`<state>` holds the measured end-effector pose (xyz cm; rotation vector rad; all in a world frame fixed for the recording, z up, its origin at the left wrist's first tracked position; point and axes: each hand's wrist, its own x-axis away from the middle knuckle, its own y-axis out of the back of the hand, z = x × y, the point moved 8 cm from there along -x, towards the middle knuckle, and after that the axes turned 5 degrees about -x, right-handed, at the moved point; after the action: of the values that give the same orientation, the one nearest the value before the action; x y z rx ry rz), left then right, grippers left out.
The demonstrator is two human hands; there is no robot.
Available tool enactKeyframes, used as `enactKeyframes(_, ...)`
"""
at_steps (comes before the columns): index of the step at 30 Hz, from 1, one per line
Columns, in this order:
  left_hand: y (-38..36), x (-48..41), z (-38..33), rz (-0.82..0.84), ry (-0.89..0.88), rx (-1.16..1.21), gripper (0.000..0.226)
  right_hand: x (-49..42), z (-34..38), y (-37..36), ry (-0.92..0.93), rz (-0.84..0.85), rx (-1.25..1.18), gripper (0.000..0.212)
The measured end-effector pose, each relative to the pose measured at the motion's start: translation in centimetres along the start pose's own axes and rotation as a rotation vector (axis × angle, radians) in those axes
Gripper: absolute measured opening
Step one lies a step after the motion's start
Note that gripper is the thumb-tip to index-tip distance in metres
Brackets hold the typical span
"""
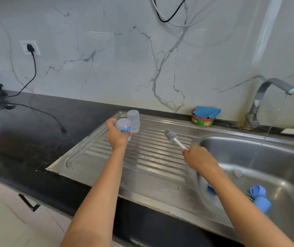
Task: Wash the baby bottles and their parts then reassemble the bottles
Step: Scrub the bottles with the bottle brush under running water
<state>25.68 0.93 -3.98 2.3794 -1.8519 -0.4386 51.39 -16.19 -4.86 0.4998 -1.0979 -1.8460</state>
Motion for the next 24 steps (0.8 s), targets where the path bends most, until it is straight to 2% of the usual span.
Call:
enactKeyframes(18, -1.2, 0.0, 1.1, 0.015, 0.006, -0.082, 0.065, -1.0, -3.3, -0.1, -0.048, 0.004, -0.015, 0.035)
enactKeyframes(24, -1.0, 0.4, 1.2, 0.012, 0.027, -0.097, 0.082, -0.9, -4.0, 0.1, -0.053, -0.005, -0.008, 0.036)
